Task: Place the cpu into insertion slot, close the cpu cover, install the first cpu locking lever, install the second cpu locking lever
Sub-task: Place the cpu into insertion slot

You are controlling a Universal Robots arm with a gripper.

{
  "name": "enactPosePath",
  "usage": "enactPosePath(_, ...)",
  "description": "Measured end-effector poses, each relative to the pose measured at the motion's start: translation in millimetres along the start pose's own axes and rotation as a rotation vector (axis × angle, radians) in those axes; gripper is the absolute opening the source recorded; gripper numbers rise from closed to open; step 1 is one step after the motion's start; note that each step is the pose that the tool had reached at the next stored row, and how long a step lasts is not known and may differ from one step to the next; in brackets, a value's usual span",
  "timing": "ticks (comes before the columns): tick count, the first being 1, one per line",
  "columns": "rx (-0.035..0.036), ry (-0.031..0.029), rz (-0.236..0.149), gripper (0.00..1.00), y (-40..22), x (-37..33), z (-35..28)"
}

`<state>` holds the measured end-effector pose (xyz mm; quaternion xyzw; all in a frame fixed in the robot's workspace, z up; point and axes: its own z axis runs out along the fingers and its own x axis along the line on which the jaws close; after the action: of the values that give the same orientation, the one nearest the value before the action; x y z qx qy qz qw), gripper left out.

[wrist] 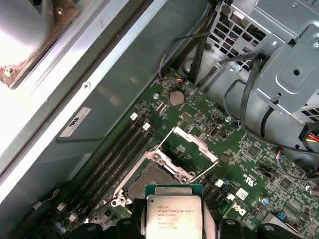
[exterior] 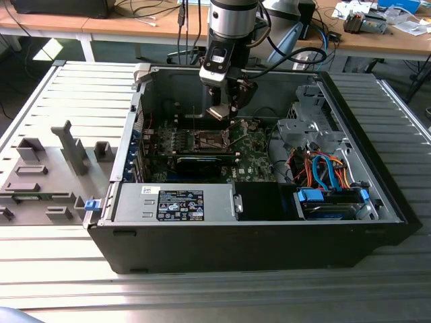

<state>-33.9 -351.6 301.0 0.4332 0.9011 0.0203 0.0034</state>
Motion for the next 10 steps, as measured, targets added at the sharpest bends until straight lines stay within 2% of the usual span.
enactPosePath(10, -0.0002, -0.0004, 0.009, 0.54, 0.0, 0.0, 0.1)
